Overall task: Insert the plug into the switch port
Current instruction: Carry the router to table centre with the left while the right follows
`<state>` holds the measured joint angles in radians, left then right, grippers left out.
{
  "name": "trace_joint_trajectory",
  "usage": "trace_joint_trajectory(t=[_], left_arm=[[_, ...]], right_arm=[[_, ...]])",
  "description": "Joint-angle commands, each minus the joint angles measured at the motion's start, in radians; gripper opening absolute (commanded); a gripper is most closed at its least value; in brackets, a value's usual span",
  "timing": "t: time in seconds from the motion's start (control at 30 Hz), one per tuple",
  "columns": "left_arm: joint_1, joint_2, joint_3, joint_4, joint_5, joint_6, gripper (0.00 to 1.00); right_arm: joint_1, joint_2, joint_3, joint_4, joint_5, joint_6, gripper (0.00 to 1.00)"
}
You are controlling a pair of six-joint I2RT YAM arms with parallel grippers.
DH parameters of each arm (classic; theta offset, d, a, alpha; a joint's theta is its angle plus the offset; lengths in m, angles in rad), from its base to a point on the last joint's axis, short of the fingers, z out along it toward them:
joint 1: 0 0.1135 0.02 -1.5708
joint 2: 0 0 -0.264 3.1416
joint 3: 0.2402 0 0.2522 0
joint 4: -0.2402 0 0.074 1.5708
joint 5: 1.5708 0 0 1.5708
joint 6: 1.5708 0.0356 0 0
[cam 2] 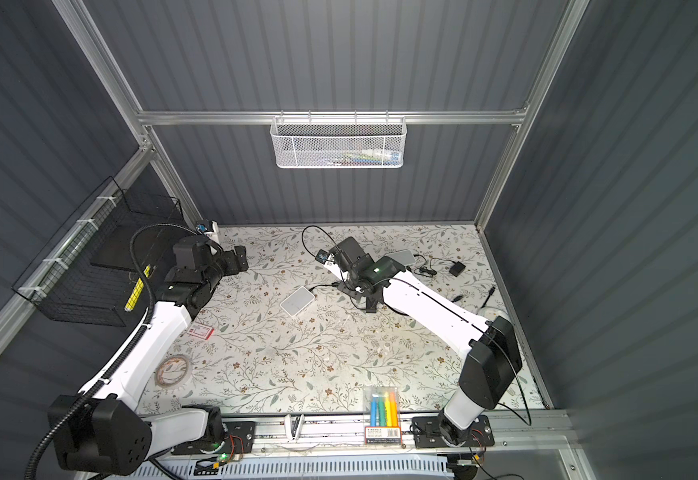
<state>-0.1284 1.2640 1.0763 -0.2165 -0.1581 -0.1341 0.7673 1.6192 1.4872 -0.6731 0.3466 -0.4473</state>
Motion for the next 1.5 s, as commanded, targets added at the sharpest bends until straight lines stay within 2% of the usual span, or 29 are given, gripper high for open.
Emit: trace_joint_trajectory(t=[0.0,0.13,0.27,0.4,0.5,0.73,1.0,1.1,1.47], left_arm=[[0.007,0.102,0.09,-0.15,0.08,0.032,0.84],[0.009,0.212,0.087,-0.183,0.161,0.013,0.77],[0.007,0.291,0.044,-0.126,0.321,-0.042,0.68],[0.007,0.353,0.02,-0.097,0.411,-0.081,0.52],[0.003,0.37,-0.019,-0.054,0.451,-0.102,0.47],[-0.014,0.402,-0.063,-0.01,0.466,-0.116,0.36],[-0.04,0.482,-0.105,0.11,0.48,-0.173,0.3],[-0.042,0.515,-0.105,0.152,0.526,-0.188,0.29],[-0.048,0.57,-0.097,0.211,0.58,-0.222,0.26]], right_arm=[[0.004,0.012,0.012,-0.016,-0.004,0.022,0.0],[0.004,0.035,-0.025,-0.021,-0.049,0.046,0.0],[0.011,0.052,-0.087,-0.015,-0.107,0.081,0.0],[0.028,0.084,-0.148,0.036,-0.201,0.116,0.0],[0.039,0.14,-0.144,0.064,-0.24,0.128,0.0],[0.07,0.286,-0.061,0.09,-0.316,0.147,0.0],[0.089,0.411,0.062,0.052,-0.344,0.14,0.0],[0.09,0.44,0.092,0.046,-0.343,0.145,0.0],[0.092,0.531,0.184,0.027,-0.339,0.19,0.0]])
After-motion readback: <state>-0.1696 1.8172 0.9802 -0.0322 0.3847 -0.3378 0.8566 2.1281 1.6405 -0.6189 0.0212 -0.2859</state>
